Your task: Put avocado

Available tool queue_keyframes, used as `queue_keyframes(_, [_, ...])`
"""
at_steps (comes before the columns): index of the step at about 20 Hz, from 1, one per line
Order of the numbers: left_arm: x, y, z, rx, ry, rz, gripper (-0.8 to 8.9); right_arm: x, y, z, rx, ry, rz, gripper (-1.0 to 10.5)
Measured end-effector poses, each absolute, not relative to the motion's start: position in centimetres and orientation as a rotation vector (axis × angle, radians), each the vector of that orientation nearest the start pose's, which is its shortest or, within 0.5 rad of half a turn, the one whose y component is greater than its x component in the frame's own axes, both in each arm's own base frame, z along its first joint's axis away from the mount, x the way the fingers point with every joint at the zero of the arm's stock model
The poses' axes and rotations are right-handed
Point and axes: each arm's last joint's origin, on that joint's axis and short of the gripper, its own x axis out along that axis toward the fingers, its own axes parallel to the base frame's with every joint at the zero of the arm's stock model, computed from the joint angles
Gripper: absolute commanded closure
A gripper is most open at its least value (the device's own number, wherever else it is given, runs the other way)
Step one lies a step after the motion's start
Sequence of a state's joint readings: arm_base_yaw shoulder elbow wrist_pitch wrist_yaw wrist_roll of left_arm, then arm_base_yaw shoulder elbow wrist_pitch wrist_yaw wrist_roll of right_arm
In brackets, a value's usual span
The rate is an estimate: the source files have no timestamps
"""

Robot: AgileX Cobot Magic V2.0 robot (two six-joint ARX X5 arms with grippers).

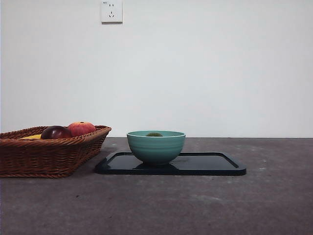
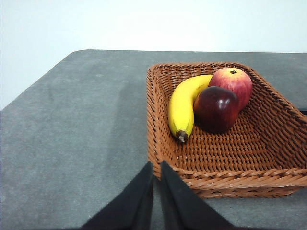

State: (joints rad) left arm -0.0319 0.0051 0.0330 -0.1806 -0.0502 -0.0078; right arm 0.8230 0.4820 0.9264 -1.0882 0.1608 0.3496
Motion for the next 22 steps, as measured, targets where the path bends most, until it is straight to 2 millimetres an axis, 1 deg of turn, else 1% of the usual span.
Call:
queue_keyframes(18, [9.5, -0.1, 15.7, 0.001, 0.153, 0.019, 7.91, 4.3, 3.9, 32.8, 0.022, 0.674, 0.522, 9.3])
queue_keyframes(20, [9.5, -0.1, 15.7, 0.001, 0.153, 0.02, 7.9, 4.2, 3.4, 32.9, 0.02, 0.631, 0.477, 9.3])
queue_keyframes(22, [9.5, -0.1, 15.7, 0.001, 0.153, 0.019, 7.9, 4.4, 2.7, 33.2, 0.029, 0.503, 0.384, 9.3])
